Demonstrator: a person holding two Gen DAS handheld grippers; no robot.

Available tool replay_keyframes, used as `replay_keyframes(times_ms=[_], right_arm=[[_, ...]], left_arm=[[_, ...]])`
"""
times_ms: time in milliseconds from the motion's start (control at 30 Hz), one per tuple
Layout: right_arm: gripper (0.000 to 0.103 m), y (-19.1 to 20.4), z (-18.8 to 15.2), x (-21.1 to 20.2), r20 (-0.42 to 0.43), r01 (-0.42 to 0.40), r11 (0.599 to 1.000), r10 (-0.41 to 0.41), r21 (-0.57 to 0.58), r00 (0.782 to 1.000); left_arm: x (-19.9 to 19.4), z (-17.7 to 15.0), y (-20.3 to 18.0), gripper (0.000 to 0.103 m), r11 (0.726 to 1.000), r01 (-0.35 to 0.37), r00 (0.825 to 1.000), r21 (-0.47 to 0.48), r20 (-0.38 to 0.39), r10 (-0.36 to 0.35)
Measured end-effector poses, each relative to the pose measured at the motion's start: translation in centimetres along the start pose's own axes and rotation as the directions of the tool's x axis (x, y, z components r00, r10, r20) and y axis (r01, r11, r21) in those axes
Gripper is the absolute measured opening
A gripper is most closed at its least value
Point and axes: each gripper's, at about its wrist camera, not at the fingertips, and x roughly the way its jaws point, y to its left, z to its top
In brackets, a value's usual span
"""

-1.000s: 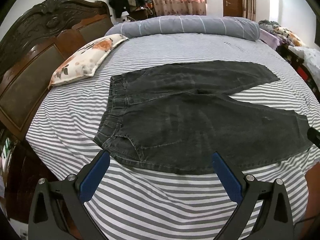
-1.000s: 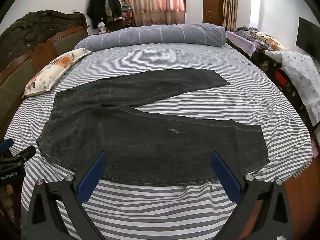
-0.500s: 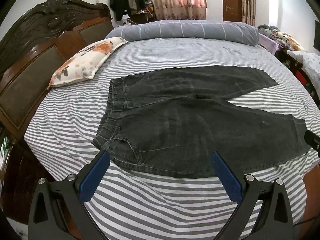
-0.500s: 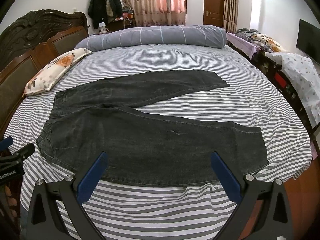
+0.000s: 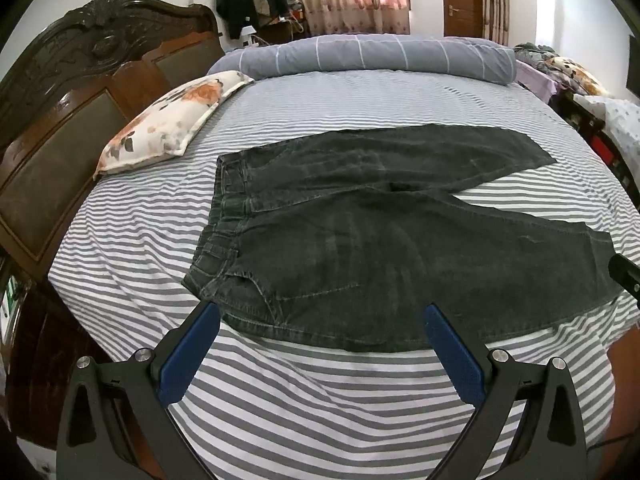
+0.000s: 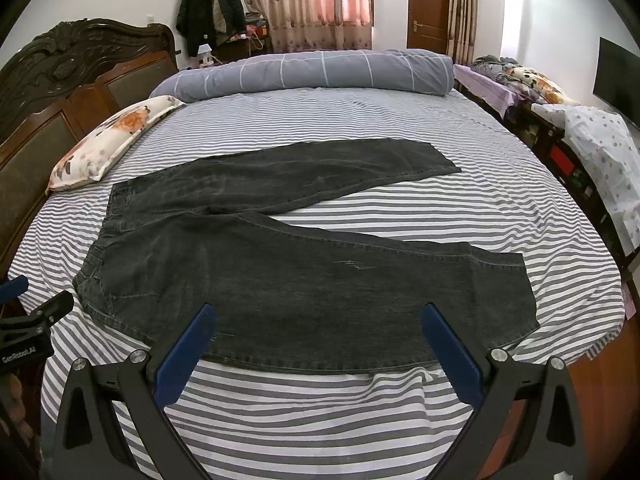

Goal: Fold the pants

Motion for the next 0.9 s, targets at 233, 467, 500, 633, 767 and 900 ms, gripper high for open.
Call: replay_keyframes(times_ms=[233, 467, 500, 633, 767, 900], right_arm=[[0.102, 0.4, 0.1, 0.3, -0.008, -0.008, 1.0, 0.008, -0.012, 1.0], [0.102, 1.0, 0.4, 0.6, -0.011, -0.013, 1.0, 0.013, -0.027, 1.0], [0.102, 1.0, 0.5, 0.6, -0.012, -0.014, 1.0, 0.013, -0.026, 1.0], [0.102, 1.4, 0.6, 0.8, -0.013, -0.013, 0.999, 0.013, -0.029, 1.0], [0.102, 1.7, 0.7, 1.1, -0.018, -0.015, 0.999, 0.014, -0.035, 1.0], [0.102, 1.7, 0.8, 1.3, -0.022, -0.015, 0.999, 0.014, -0.038, 1.0]], left_arm=[[0.0, 0.1, -0.1, 0.101, 1.0, 0.002, 1.0, 0.005, -0.004, -0.002], [0.2, 0.4, 0.0, 0.101, 1.0, -0.005, 1.0, 0.004, -0.009, 0.005], [0.2, 0.4, 0.0, 0.101, 1.0, -0.004, 1.0, 0.002, -0.009, 0.004], [0.2, 0.5, 0.1, 0.101, 1.0, -0.001, 1.0, 0.005, -0.007, 0.001], [0.4, 0.6, 0.2, 0.101, 1.0, 0.004, 1.0, 0.001, -0.01, -0.004], [0.5, 0.7, 0.3, 0.101, 1.0, 0.0, 1.0, 0.0, -0.013, 0.0]])
